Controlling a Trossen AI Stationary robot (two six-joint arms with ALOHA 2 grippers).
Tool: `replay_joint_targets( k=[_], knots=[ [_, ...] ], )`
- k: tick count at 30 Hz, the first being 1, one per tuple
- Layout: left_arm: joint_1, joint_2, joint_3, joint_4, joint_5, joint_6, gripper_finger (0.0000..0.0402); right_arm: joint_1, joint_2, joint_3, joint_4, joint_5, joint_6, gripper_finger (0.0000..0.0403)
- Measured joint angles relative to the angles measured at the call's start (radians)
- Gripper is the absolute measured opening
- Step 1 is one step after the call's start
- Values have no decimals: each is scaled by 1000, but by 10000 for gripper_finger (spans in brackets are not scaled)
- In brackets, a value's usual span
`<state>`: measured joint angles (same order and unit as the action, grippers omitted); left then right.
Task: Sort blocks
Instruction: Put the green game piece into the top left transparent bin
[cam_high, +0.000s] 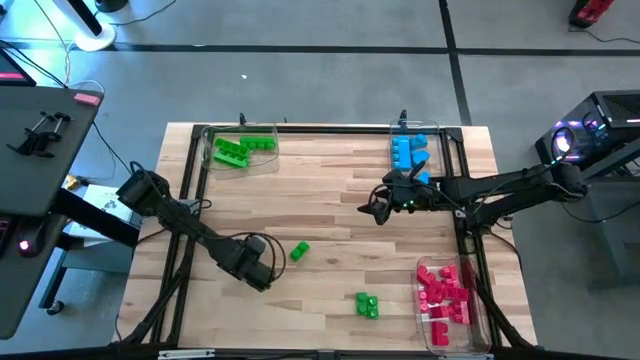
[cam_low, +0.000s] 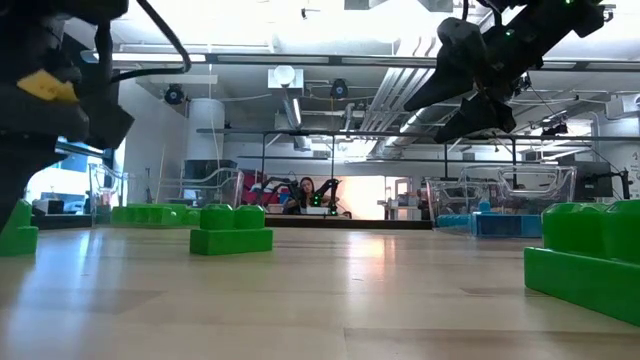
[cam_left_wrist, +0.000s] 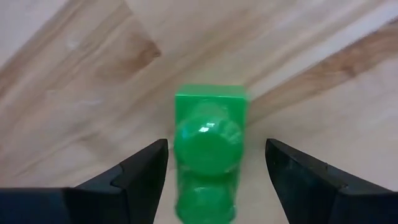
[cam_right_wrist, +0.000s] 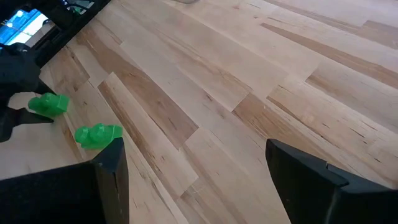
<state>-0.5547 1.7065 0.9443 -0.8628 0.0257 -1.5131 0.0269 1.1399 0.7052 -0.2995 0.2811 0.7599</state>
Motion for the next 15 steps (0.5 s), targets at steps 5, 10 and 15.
replay_joint_targets(
  k=[5, 10, 15],
  knots=[
    [8, 0, 1, 14, -1, 50, 213, 0, 0, 0, -7, 15, -1, 254],
    [42, -10, 1, 16, 0, 149, 95, 0, 0, 0, -7, 20, -1, 254],
    [134, -110, 8, 22, -88, 310, 83, 0, 0, 0, -5, 21, 3, 254]
  ],
)
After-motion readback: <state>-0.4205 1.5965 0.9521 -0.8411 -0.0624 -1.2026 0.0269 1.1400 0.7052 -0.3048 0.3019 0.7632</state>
